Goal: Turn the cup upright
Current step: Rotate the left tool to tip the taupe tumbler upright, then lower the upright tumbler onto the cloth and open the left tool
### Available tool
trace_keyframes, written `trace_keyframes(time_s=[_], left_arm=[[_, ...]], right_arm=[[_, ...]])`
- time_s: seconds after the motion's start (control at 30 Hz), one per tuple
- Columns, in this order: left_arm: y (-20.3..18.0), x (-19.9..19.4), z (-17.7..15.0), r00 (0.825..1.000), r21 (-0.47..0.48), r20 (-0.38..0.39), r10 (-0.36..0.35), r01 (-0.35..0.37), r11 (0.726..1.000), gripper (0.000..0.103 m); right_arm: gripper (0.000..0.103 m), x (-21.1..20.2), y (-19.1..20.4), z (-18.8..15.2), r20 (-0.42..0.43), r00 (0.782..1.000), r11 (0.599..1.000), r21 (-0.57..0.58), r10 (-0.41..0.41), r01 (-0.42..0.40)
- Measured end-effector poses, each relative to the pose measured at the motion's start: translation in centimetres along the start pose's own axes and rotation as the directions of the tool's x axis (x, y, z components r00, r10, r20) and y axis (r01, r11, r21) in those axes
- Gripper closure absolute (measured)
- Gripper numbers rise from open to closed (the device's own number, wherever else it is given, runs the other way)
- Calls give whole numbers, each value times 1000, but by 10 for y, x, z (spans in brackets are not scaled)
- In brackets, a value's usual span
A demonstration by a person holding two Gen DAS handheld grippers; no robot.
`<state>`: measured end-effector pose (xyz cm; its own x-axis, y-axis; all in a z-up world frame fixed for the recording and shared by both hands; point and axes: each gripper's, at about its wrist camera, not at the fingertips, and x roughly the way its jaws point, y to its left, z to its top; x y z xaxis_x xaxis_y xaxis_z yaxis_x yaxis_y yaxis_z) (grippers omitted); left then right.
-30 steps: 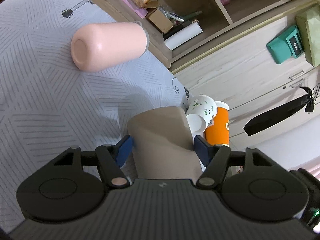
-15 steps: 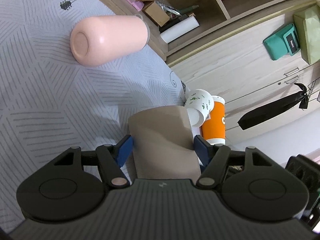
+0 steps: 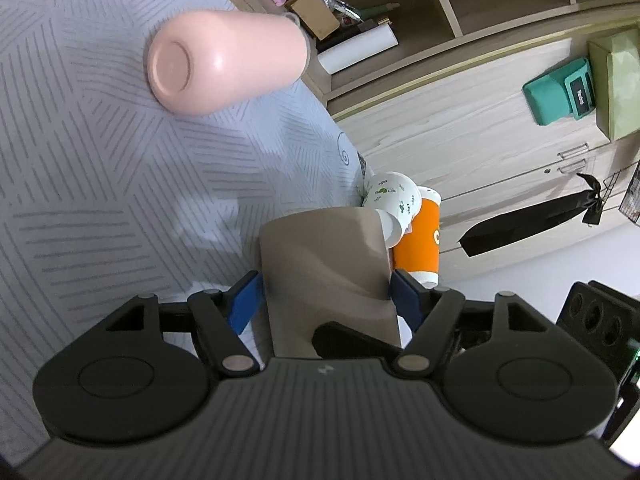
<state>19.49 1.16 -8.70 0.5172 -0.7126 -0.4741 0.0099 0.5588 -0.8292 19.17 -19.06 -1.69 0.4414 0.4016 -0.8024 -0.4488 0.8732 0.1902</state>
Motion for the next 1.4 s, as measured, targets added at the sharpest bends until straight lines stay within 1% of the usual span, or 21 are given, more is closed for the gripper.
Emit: trace_keyframes(time_s=[0.1, 0.17, 0.23, 0.27, 0.3, 0.4, 0.5, 0.6, 0.63, 0.67, 0.73, 0.77, 0.83, 0.87, 0.93, 1.0, 1.1, 1.17, 1.2, 1.33, 1.4], left_arm=[[-2, 2, -1, 1000, 28, -6, 19, -19, 999, 23], [-1, 6, -3, 1000, 27, -30, 5, -4, 1000, 23], [0, 12, -5, 997, 22, -73, -18, 20, 1000, 24], [-4, 14, -7, 996, 41, -83, -18, 21, 999, 25], [-7, 15, -10, 997, 56, -83, -6, 11, 998, 24], [-18, 12, -19, 999, 120, -49, 21, -16, 993, 25], [-31, 7, -26, 999, 200, -27, 36, -30, 979, 25], [-46, -1, -35, 998, 316, 7, 58, -57, 947, 25], [-51, -2, -39, 998, 361, 18, 61, -63, 931, 25], [-57, -3, -43, 998, 421, 28, 63, -69, 904, 25], [-61, -8, -42, 998, 467, 29, 53, -60, 882, 26], [-62, -12, -41, 999, 479, 34, 43, -54, 876, 27], [-66, -17, -41, 999, 514, 41, 24, -41, 857, 29], [-66, -19, -40, 999, 523, 34, 18, -34, 852, 29], [-64, -22, -38, 1000, 519, 26, 6, -18, 855, 29], [-65, -24, -38, 1000, 527, 26, 5, -18, 850, 29], [-67, -25, -38, 998, 554, 57, 12, -41, 832, 29], [-68, -27, -39, 997, 573, 79, 18, -60, 817, 29], [-69, -28, -38, 996, 577, 85, 17, -64, 814, 29], [-62, -31, -28, 996, 561, 90, -4, -47, 826, 29], [-62, -30, -28, 994, 576, 110, 3, -66, 815, 29]], right_arm=[[21, -4, 3, -6, 11, 1000, 1000, 20, -13, 13], [21, -6, 3, -11, 29, 999, 999, 36, -15, 14], [21, -9, 2, -16, 50, 999, 999, 48, -3, 0], [21, -10, 1, -19, 60, 998, 999, 53, 4, -7], [22, -11, 2, -22, 72, 997, 999, 47, 8, -12], [22, -16, 7, -30, 110, 994, 1000, 18, -5, 3], [22, -26, 6, -39, 147, 989, 1000, -4, 5, -5], [22, -33, 11, -46, 185, 983, 999, -39, 4, 4], [22, -36, 14, -49, 201, 980, 998, -56, -1, 12], [22, -39, 15, -52, 220, 975, 997, -71, -5, 21], [23, -44, 20, -61, 262, 965, 994, -100, -10, 38], [23, -46, 21, -67, 289, 957, 994, -101, -9, 40], [23, -48, 22, -72, 315, 949, 995, -94, -8, 40], [23, -49, 23, -75, 331, 944, 994, -101, -5, 40], [23, -52, 24, -79, 364, 931, 993, -111, -2, 45], [23, -51, 26, -82, 385, 923, 991, -122, 0, 50], [24, -48, 29, -82, 416, 910, 990, -130, 5, 54], [24, -45, 30, -80, 428, 903, 990, -134, 11, 52], [24, -44, 31, -80, 433, 901, 989, -136, 13, 51], [24, -38, 35, -75, 456, 890, 984, -159, -2, 84], [25, -34, 39, -74, 466, 884, 974, -189, -19, 121]])
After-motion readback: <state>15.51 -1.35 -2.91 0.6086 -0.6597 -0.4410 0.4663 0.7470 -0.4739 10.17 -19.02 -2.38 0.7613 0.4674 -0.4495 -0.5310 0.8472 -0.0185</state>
